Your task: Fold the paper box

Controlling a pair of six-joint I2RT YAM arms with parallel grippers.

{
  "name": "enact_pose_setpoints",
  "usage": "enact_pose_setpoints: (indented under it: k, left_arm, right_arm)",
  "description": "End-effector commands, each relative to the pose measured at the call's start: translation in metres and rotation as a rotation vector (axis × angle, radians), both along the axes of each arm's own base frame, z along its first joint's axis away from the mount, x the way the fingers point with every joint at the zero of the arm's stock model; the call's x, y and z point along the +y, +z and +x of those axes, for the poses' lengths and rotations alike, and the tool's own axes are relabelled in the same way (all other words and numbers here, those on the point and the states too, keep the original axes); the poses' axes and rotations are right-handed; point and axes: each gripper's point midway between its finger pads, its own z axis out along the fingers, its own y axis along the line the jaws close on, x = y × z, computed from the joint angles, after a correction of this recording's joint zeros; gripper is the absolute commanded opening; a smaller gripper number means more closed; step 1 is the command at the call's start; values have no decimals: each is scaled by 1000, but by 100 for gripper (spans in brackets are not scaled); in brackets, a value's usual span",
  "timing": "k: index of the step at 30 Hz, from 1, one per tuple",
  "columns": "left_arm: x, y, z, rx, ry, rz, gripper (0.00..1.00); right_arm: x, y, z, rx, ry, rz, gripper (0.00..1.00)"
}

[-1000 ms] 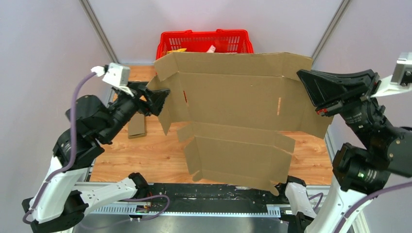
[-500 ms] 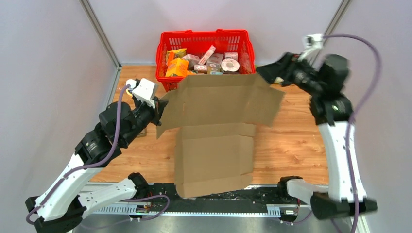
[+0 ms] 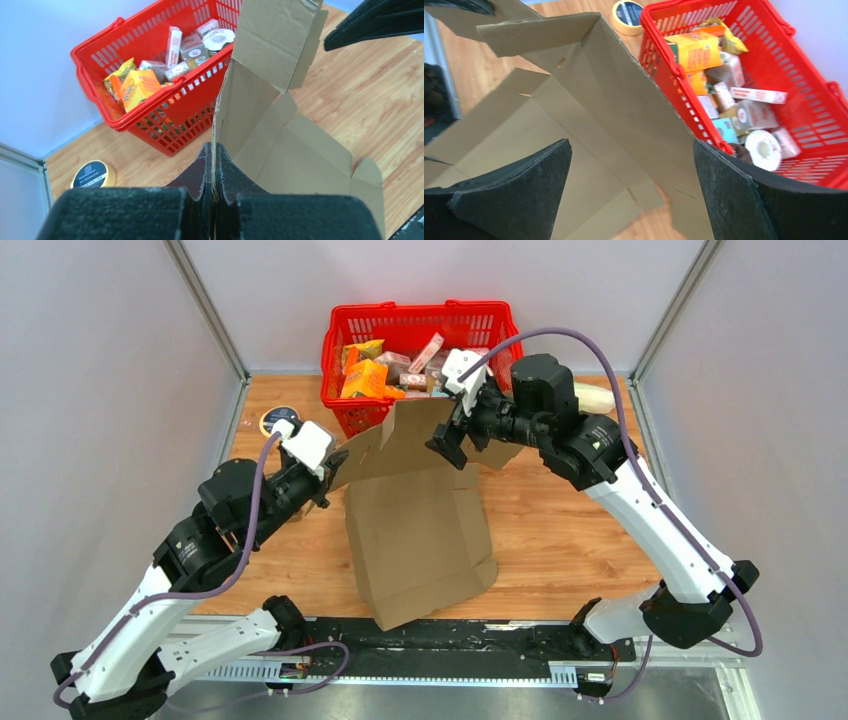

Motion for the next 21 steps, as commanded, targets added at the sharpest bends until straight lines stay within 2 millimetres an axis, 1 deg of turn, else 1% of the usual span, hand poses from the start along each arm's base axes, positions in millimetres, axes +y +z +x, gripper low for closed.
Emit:
enact_pose_setpoints:
  k: [1,3,5,8,9,10,11,12,13,14,15,16,17,18,19,20,21]
  left_arm:
    - [-8,23,-4,-77,-67,-11,0]
    - [-4,24,-4,-77,-54,0,0]
    - [-4,24,-5,-79,-58,6,0]
    - [-9,22,-7,-78,-84,2,0]
    - [-10,22,-6,-79,-85,-6,0]
    - [-10,22,-6,-81,-86,-11,0]
    - [-12,21,-7,-78,-93,-13,0]
    - [-13,21,-8,-77,-104,-16,0]
    - [-14,22,-9,-84,-115,-18,0]
    - [-17,19,-12,-84,-135,-17,0]
    - [-17,18,-12,-91,-141,-15,0]
    - [-15,17,-13,-93,-137,-19,0]
    - [-13,9,-11,-78,-117,-9,1]
    - [-12,1,-12,-49,-118,-5,3]
    - [-11,-3,-15,-34,-123,-8,6]
    - [-10,-9,-17,-13,-120,-11,20]
    - [-7,-14,-19,32,-99,-45,28]
  right_arm:
    - [-10,7,23,-209,-27,-62,99]
    - [-13,12,24,-242,-35,-71,99]
    - [-11,12,24,-251,-17,-79,99]
    - [-2,13,29,-261,16,-90,98]
    - [4,5,33,-241,27,-103,98]
    - [8,10,33,-244,41,-94,97]
    - [13,7,32,-228,61,-93,92]
    - [20,-4,29,-186,105,-105,85]
    - [22,-5,27,-171,117,-103,76]
    - [23,-8,27,-155,118,-105,52]
    - [21,-8,29,-152,101,-98,42]
    - [19,-6,26,-141,91,-87,34]
    - [17,-10,25,-122,83,-90,11]
    - [15,-9,22,-108,75,-84,3]
    - [14,-9,17,-87,79,-76,1]
    - [14,-8,11,-68,98,-70,0]
    - [13,-13,3,-37,125,-77,0]
